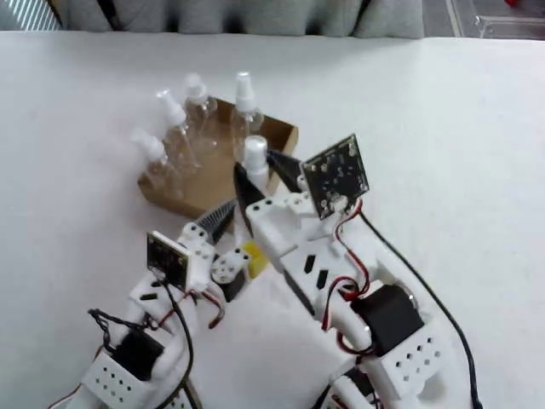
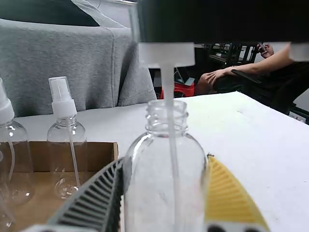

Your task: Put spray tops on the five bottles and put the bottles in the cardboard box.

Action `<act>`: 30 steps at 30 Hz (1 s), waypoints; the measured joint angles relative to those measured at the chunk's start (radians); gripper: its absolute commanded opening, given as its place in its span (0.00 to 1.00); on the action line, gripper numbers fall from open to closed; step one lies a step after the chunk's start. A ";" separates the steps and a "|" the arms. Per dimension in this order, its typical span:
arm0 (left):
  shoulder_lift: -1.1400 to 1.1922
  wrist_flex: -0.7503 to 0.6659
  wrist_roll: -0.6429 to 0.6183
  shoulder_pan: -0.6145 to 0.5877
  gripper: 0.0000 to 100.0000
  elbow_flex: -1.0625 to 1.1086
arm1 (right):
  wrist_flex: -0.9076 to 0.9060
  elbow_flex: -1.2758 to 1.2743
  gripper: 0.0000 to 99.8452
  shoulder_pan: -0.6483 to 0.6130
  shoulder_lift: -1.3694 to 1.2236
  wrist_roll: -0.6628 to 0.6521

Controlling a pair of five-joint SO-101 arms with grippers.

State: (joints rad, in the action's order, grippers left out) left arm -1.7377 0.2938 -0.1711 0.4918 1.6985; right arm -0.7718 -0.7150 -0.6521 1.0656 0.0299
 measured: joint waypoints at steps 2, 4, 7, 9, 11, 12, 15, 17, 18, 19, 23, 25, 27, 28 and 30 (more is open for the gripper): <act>0.000 0.000 0.000 0.000 0.02 0.000 | -0.015 0.000 0.27 -0.008 0.000 0.000; 0.000 0.000 0.000 0.000 0.02 0.000 | -0.018 0.000 0.27 -0.008 0.012 0.000; 0.000 0.000 0.000 0.000 0.02 0.000 | -0.018 0.012 0.23 -0.005 0.055 0.000; 0.000 0.000 0.000 0.000 0.02 0.000 | -0.018 0.041 0.15 -0.006 0.077 0.000; 0.000 0.000 0.000 0.000 0.02 0.000 | -0.018 0.078 0.03 0.000 0.086 0.000; 0.000 0.000 0.000 0.000 0.02 0.000 | -0.018 0.095 0.00 0.012 0.086 0.000; 0.000 0.000 0.000 -0.002 0.02 0.000 | -0.006 0.135 0.04 0.061 0.063 0.000; 0.000 0.000 0.000 -0.002 0.02 0.000 | 0.017 0.155 0.01 0.098 0.003 0.000; 0.000 0.000 0.000 -0.002 0.02 0.000 | 0.025 0.166 0.01 0.112 -0.038 0.000; 0.000 0.000 0.000 -0.002 0.02 0.000 | 0.032 0.178 0.02 0.126 -0.086 0.000; 0.000 0.000 0.000 -0.002 0.02 0.000 | 0.035 0.226 0.02 0.133 -0.221 0.000; 0.000 0.000 0.000 -0.002 0.02 0.000 | 0.021 0.238 0.02 0.130 -0.253 0.000; 0.000 0.000 0.000 -0.002 0.02 0.000 | -0.015 0.239 0.02 0.130 -0.256 0.000; 0.000 0.000 0.000 -0.002 0.02 0.000 | -0.040 0.239 0.02 0.130 -0.256 0.000; 0.002 0.002 0.000 0.002 0.02 0.000 | -0.095 0.244 0.02 0.121 -0.256 0.003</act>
State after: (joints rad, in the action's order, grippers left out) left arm -1.7361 0.2954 -0.1711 0.4933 1.6985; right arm -0.8669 -0.4710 -0.5309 0.8094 0.0330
